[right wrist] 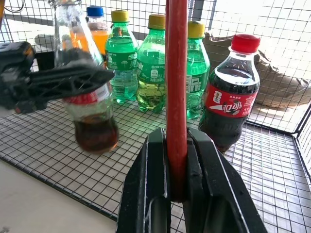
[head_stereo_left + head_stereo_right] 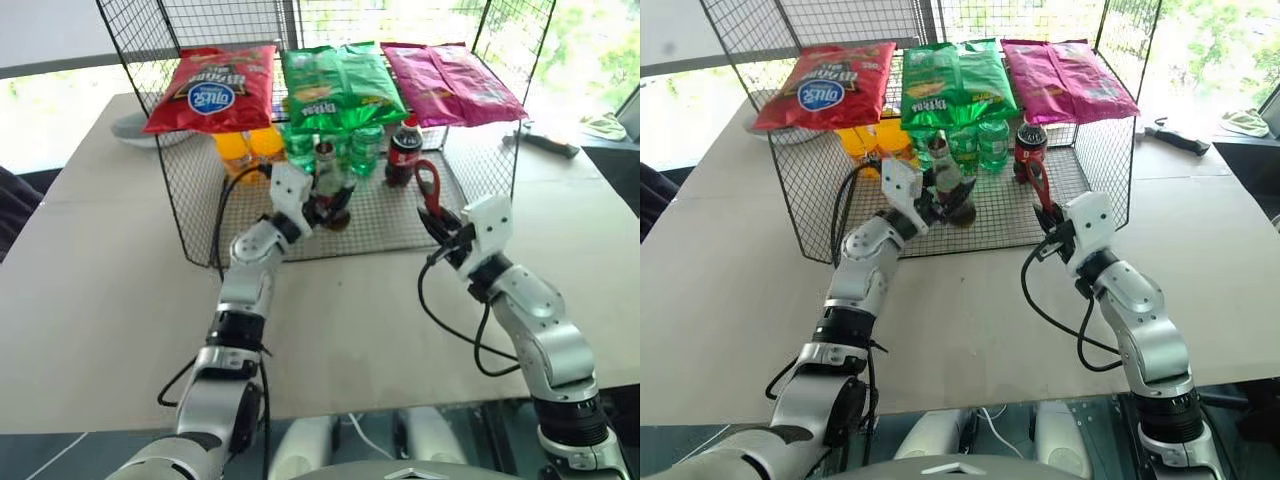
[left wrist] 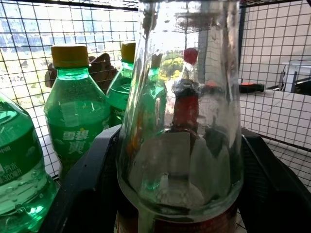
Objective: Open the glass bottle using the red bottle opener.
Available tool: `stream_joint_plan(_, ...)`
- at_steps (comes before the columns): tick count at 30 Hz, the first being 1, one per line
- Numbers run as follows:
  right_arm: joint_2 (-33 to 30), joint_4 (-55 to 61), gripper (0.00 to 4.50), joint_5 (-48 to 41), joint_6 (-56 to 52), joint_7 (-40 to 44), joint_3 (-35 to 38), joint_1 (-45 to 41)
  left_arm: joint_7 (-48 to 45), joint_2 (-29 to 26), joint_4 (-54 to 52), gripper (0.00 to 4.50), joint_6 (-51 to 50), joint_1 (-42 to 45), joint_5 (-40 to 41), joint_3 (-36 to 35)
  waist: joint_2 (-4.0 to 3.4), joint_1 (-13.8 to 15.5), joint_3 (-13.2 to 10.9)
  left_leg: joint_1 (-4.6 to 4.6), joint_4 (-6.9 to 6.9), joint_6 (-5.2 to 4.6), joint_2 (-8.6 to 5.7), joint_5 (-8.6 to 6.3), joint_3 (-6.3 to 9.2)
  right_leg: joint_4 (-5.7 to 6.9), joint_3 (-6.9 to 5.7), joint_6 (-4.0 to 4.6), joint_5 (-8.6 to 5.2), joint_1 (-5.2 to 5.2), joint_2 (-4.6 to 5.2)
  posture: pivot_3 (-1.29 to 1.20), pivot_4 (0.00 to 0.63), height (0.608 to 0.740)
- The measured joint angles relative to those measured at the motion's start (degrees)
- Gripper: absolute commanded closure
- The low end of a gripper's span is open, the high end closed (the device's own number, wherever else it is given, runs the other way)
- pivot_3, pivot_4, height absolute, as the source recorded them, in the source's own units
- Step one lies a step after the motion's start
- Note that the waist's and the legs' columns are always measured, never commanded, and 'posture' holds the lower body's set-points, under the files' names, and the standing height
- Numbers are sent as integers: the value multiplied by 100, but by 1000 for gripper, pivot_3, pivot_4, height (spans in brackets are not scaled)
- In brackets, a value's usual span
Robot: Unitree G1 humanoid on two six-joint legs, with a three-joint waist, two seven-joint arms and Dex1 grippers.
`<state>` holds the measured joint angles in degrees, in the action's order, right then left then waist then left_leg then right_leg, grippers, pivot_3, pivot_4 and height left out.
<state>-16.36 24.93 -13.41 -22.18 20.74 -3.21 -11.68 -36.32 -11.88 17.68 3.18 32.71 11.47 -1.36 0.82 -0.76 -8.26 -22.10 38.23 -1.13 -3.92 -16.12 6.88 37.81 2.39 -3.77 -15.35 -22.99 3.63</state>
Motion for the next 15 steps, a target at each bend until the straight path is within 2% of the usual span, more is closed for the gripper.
stream_joint_plan(15, -61, -1, 4500, -39, 2, 45, 37, -7, -418, -275, -1900, 2054, -612, -1338, 317, 330, -2, -1, 3, 16, -2, 0, 5, -1, -7, -1, 8, 0, 0, 9, 1, 0, 150, 740)
